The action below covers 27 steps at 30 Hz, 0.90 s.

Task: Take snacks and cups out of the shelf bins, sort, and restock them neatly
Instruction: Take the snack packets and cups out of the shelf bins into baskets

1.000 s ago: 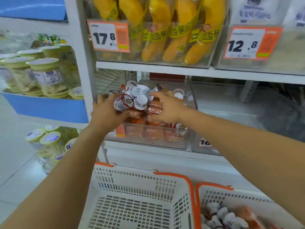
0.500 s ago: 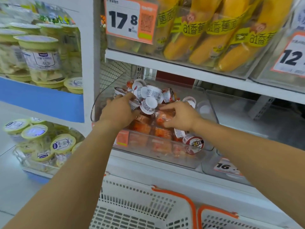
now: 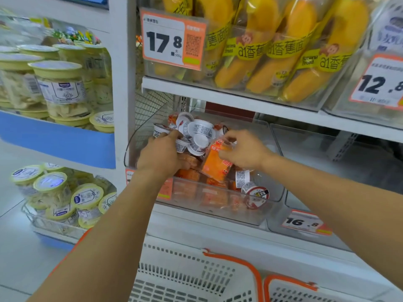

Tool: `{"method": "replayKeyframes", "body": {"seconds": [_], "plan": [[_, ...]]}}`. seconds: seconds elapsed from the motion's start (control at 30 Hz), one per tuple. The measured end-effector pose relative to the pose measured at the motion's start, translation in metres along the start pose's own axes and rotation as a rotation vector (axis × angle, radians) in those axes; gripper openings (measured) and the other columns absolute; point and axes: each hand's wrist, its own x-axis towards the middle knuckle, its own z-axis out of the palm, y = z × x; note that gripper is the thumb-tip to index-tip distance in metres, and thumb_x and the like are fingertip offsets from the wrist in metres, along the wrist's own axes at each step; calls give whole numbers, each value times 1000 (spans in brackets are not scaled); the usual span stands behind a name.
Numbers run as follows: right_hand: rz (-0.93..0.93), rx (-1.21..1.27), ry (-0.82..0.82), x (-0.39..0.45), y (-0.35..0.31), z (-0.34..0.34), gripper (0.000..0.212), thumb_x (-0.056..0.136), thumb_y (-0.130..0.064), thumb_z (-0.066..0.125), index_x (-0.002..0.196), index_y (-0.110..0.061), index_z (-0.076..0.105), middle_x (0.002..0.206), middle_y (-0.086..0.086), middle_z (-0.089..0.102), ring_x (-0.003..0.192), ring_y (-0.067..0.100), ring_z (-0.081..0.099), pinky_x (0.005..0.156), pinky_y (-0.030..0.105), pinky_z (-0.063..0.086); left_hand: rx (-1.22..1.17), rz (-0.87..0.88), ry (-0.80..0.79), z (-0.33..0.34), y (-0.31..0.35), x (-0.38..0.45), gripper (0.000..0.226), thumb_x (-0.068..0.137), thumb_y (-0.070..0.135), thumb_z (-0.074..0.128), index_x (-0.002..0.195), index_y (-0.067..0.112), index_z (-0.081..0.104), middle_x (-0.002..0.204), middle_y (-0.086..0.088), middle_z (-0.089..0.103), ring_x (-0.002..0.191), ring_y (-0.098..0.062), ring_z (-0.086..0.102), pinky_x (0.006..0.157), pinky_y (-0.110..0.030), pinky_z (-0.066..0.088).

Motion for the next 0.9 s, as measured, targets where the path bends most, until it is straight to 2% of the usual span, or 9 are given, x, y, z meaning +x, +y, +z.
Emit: {"method": "replayKeyframes", "body": {"seconds": [0.07,0.13,0.23,0.37,0.57,0.63,0.73,0.83,0.9], "plan": [[-2,-12,-75,5,-2,7,63,82,-36,80,138,-27,51,139,3,54,126,23,53,103,36,47,-48,-8,19,0,1,0,84,65,48,88,138,34,47,120,-5,66,114,-35,56,85,-48,54],[-17,-65,-127,10,-6,14,87,80,-41,83,152,-33,35,147,7,42,139,27,39,113,36,37,-106,-17,37,-2,2,-2,81,64,44,89,134,34,51,113,-4,70,107,-31,62,84,-46,55],[-75,-212,-119,17,-12,23,93,80,-45,81,156,-36,27,154,11,35,141,33,35,113,38,31,-196,-44,59,-5,5,-4,71,62,37,91,125,30,58,106,-2,72,99,-28,67,83,-44,56],[-162,-343,-40,16,-19,34,106,63,-63,85,153,-33,36,151,3,46,135,29,36,110,43,33,-205,-47,61,-5,4,-2,72,60,40,91,122,26,57,104,-2,72,97,-29,66,79,-42,56],[-103,-189,211,23,-24,56,84,58,-58,88,132,-23,66,123,2,68,118,28,52,98,40,48,-214,-47,107,-1,0,2,60,65,51,87,115,30,59,99,0,71,94,-28,66,78,-43,56],[-101,-49,218,25,-22,55,71,62,-48,89,125,-20,71,114,4,73,111,23,63,97,35,51,-246,-38,118,-1,-2,2,59,66,56,85,113,31,60,99,1,71,93,-27,66,79,-45,57],[-76,42,204,24,-19,50,62,63,-34,90,121,-19,74,111,4,75,104,17,67,93,25,50,-289,-4,104,-2,-4,2,59,67,54,84,115,30,60,102,2,72,94,-25,67,81,-45,57],[-59,93,212,25,-14,47,60,59,-36,90,116,-22,76,102,2,75,88,15,65,73,23,48,-329,58,63,-4,-5,0,57,70,45,85,118,31,59,101,5,71,89,-20,67,81,-43,57],[-62,127,198,23,-13,44,58,56,-39,89,111,-26,78,98,2,73,86,15,62,69,24,49,-368,99,52,-7,-5,-2,57,70,40,87,119,30,58,98,6,70,83,-15,66,78,-39,57]]}}
